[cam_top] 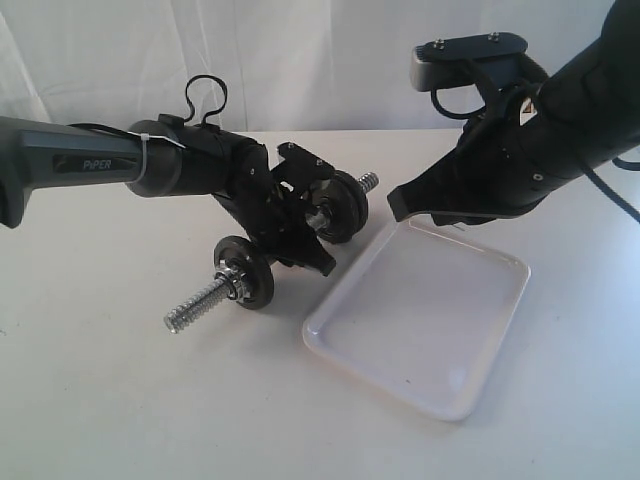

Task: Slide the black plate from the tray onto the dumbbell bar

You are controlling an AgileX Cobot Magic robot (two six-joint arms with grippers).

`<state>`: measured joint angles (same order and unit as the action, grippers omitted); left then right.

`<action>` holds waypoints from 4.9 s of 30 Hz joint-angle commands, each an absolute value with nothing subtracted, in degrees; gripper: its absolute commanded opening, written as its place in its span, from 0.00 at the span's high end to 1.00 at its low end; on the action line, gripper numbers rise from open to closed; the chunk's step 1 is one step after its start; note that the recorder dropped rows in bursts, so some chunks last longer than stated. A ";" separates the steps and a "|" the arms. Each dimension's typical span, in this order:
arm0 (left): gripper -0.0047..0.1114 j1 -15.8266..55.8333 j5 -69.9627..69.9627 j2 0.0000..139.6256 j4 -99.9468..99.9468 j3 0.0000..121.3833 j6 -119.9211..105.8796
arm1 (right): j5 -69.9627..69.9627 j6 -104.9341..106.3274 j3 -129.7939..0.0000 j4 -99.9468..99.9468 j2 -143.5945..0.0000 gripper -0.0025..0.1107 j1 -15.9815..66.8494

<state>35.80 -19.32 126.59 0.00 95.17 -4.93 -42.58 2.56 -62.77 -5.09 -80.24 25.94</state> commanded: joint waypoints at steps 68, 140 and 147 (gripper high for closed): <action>0.38 35.98 -20.84 123.81 -1.10 94.80 -4.69 | -42.11 2.68 -62.61 -4.60 -79.75 0.98 25.64; 0.96 15.24 -46.24 28.69 -5.44 53.76 26.81 | -42.10 1.27 -62.61 -4.60 -79.75 0.98 25.64; 0.96 4.49 -46.14 16.43 -5.44 53.76 26.81 | -42.10 1.27 -62.61 -4.60 -79.75 0.98 25.64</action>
